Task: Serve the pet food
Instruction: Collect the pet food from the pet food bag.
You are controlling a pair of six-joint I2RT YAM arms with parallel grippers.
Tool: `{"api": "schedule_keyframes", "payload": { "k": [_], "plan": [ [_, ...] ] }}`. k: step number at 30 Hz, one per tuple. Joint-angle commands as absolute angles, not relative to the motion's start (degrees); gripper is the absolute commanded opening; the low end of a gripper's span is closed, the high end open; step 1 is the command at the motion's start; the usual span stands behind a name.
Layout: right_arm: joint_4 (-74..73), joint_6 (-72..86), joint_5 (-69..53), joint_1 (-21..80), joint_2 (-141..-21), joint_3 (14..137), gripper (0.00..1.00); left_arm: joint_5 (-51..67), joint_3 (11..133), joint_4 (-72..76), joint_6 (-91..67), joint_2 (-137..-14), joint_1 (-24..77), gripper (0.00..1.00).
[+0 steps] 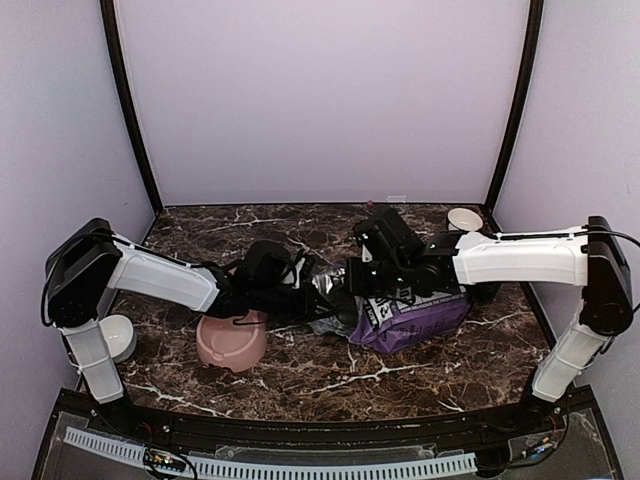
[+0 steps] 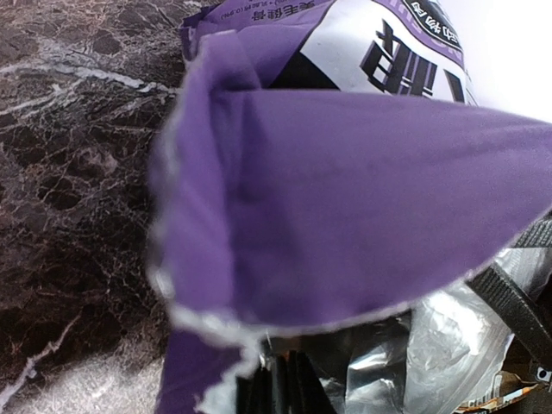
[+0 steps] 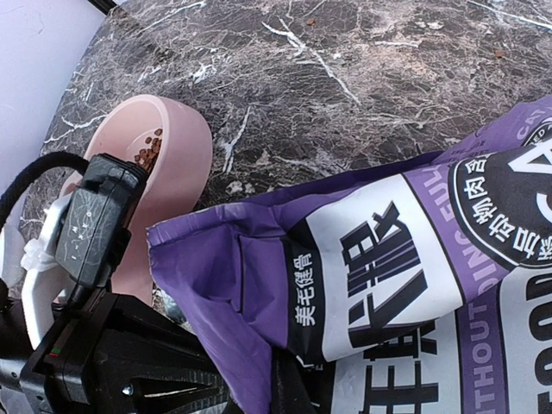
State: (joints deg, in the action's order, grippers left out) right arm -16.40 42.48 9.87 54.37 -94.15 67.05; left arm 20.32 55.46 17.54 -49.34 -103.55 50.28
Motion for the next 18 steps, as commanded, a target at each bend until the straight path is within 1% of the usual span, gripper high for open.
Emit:
{"api": "schedule_keyframes", "payload": {
  "k": [1,6,10,13,18],
  "plan": [
    [-16.1,42.4,11.4,54.4,-91.8,66.5,0.0,22.8,54.7,17.2,-50.4,-102.9,50.4,0.0],
    [-15.6,42.6,11.6,54.4,-89.6,64.6,0.0,22.2,53.0,17.7,-50.8,-101.6,50.3,0.0],
    [-15.6,42.3,11.2,54.4,-89.6,64.8,0.0,23.1,52.6,21.3,-52.5,-102.5,50.3,0.0],
    [-16.2,41.9,11.3,54.4,-89.6,65.3,0.0,24.0,53.3,24.6,-54.0,-103.7,50.3,0.0],
    [-17.0,41.6,10.9,54.4,-89.8,65.7,0.0,24.6,56.3,25.6,-54.2,-107.0,50.3,0.0]
  ]
}}
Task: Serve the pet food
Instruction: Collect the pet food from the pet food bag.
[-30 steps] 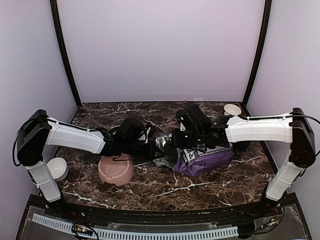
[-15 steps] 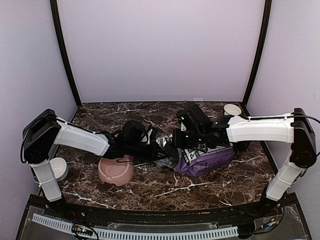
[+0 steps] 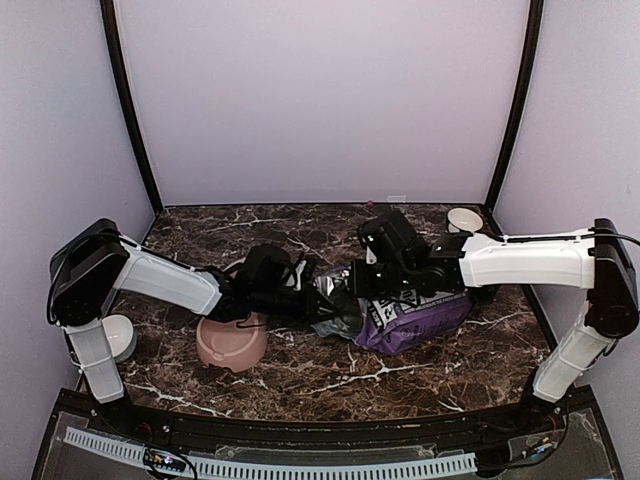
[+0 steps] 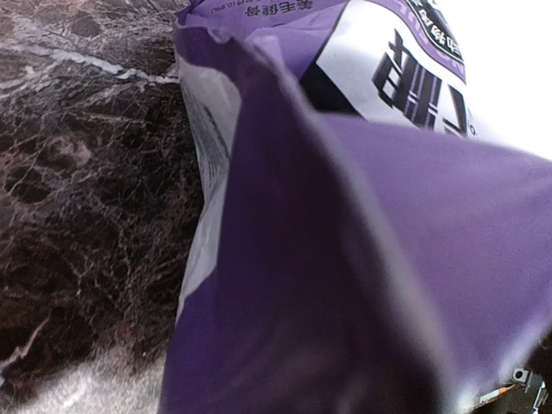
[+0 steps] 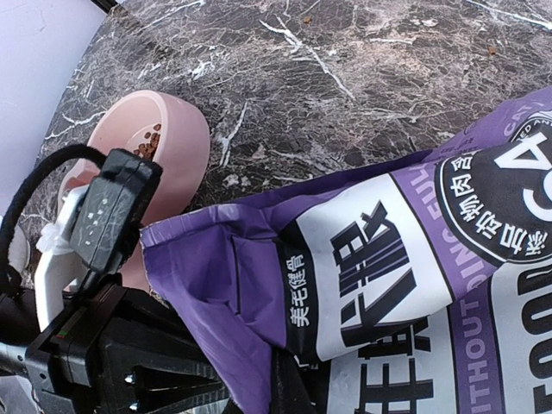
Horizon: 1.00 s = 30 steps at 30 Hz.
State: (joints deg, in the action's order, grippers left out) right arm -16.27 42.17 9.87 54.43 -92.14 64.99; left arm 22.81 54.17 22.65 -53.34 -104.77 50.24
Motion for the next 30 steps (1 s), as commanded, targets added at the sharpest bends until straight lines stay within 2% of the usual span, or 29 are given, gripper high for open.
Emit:
{"api": "schedule_keyframes", "payload": {
  "k": [1,9,30],
  "plan": [
    [-17.2,41.6,10.9,54.4,-89.8,65.7,0.0,24.7,56.6,26.2,-54.2,-107.5,50.3,0.0],
    [-17.1,42.9,10.6,54.4,-89.3,65.7,0.0,26.5,59.3,28.7,-54.0,-110.4,50.3,0.0],
    [-16.9,44.1,13.4,54.3,-86.7,62.0,0.0,27.3,51.5,32.9,-54.8,-102.4,49.6,0.0]
  ]
}}
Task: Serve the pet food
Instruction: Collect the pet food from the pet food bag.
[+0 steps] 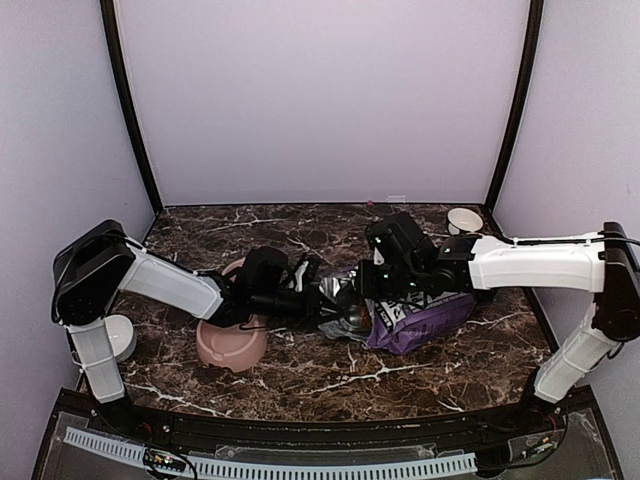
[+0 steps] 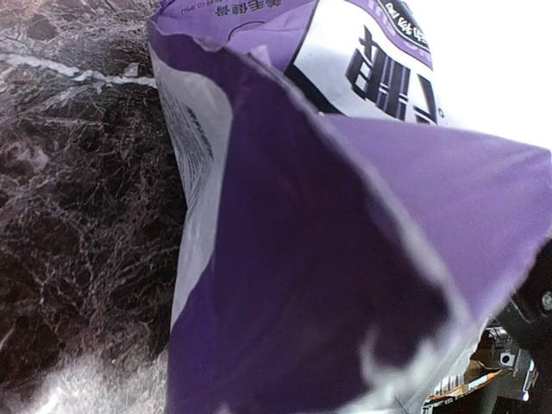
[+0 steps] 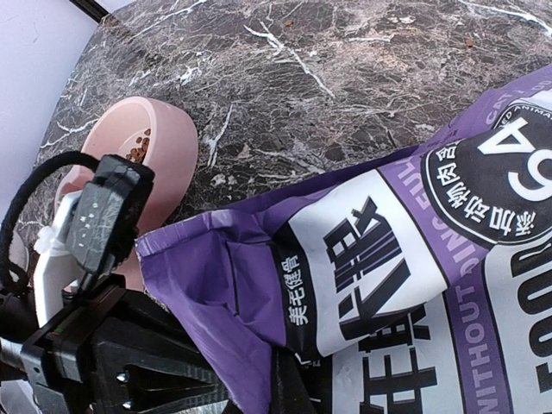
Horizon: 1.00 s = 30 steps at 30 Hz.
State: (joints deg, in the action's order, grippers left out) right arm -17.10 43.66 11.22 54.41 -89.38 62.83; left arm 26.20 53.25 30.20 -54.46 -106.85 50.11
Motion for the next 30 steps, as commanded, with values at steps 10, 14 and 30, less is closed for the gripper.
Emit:
{"api": "schedule_keyframes", "payload": {
  "k": [10,14,30],
  "plan": [
    [-16.9,44.3,13.9,53.7,-85.8,61.1,0.0,27.9,49.3,32.3,-54.8,-98.5,48.9,0.0],
    [-17.0,44.4,14.0,53.6,-85.6,60.8,0.0,27.7,48.5,32.1,-54.7,-97.0,48.7,0.0],
    [-16.9,44.2,14.5,52.8,-85.3,60.6,0.0,25.4,42.7,32.1,-54.7,-89.8,47.5,0.0]
  ]
}}
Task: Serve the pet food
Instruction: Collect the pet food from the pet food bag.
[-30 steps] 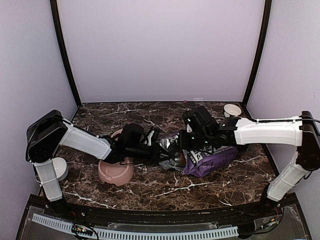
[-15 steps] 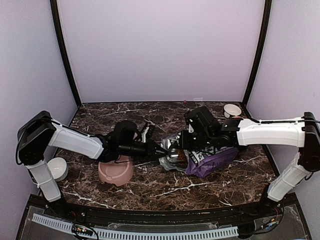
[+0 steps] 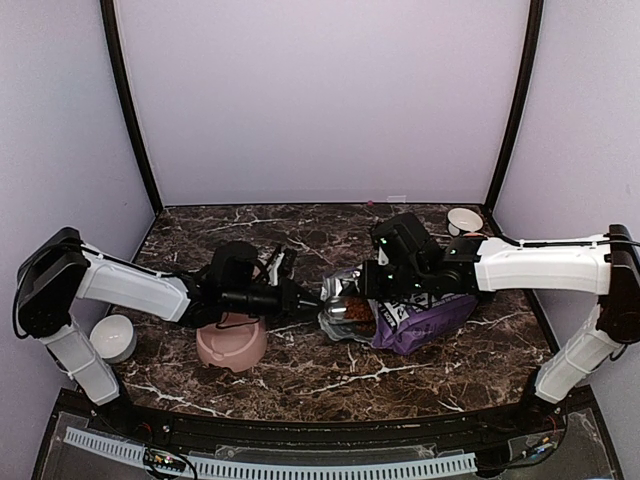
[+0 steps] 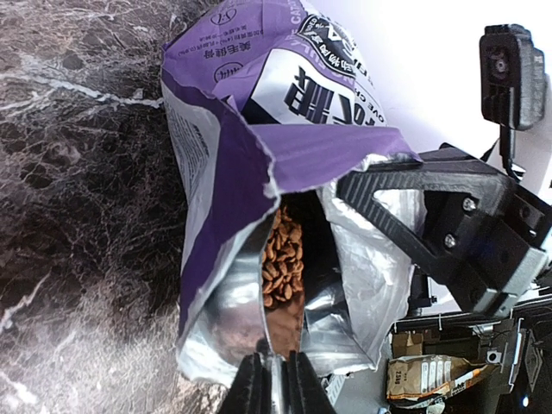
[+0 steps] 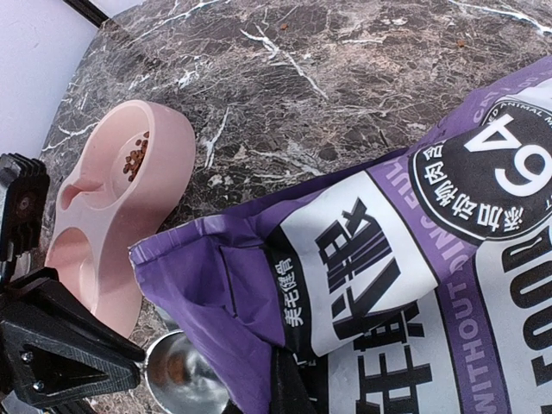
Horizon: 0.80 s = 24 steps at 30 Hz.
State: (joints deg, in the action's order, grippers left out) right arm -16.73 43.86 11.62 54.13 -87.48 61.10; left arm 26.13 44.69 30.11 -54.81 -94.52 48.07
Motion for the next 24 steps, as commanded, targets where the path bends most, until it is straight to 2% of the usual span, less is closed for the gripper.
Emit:
{"api": "schedule_keyframes", "payload": {
  "k": [1,24],
  "plan": [
    [-16.9,44.2,14.4,52.9,-85.5,60.6,0.0,25.3,42.1,32.2,-54.6,-89.2,47.4,0.0],
    [-17.6,43.4,14.5,52.2,-87.6,62.9,0.0,24.9,33.7,33.5,-52.7,-77.7,46.0,0.0]
  ]
}}
